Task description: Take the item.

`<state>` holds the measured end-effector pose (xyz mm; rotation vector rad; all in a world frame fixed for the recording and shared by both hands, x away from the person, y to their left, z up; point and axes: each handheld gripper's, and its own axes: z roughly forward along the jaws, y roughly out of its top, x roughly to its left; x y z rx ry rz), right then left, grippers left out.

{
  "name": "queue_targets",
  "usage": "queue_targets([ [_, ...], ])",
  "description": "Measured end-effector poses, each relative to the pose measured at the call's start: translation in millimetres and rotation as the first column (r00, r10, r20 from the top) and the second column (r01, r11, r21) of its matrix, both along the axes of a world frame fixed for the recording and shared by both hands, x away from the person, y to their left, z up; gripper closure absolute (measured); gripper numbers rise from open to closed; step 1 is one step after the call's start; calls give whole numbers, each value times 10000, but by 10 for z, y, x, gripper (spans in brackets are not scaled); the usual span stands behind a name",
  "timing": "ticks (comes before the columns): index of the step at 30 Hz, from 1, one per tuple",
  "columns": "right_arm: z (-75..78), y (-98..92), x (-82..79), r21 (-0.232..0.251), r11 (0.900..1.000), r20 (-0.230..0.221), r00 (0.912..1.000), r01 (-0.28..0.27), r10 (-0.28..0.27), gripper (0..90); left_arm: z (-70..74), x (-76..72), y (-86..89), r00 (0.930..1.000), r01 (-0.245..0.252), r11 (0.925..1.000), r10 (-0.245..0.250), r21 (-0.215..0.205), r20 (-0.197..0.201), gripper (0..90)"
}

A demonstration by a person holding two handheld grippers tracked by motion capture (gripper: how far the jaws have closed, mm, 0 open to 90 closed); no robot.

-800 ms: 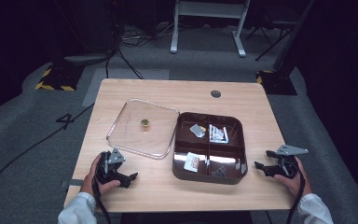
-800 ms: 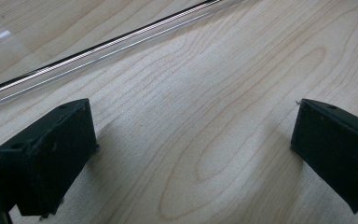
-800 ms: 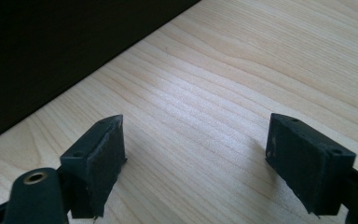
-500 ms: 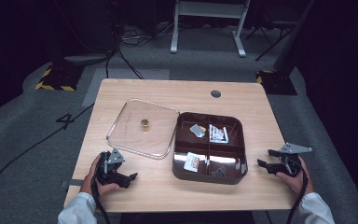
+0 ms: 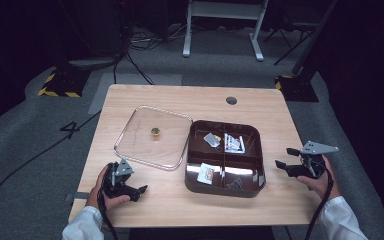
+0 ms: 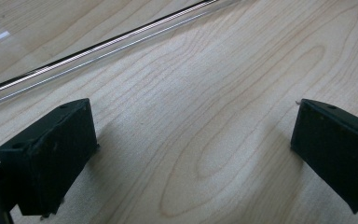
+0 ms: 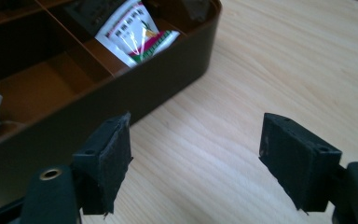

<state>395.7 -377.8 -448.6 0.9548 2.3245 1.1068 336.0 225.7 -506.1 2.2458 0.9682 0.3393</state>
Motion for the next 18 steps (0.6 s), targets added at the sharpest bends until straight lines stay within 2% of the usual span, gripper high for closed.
queue_targets([
  [6, 132, 151, 81, -103, 9992, 111, 9992, -379, 380, 269, 0, 0, 0, 10000, -4, 10000, 4, -5, 0, 1],
  [12, 351, 377, 260, -63, 9967, 365, 9960, -808, 810, 281, 0, 0, 0, 10000, -3, 10000, 3, -4, -4, 1],
  [18, 430, 583, 375, -204, 9925, 367, 9920, -1201, 1208, 294, 1, 2, 2, 10000, 19, 10000, -19, 21, 16, 2],
])
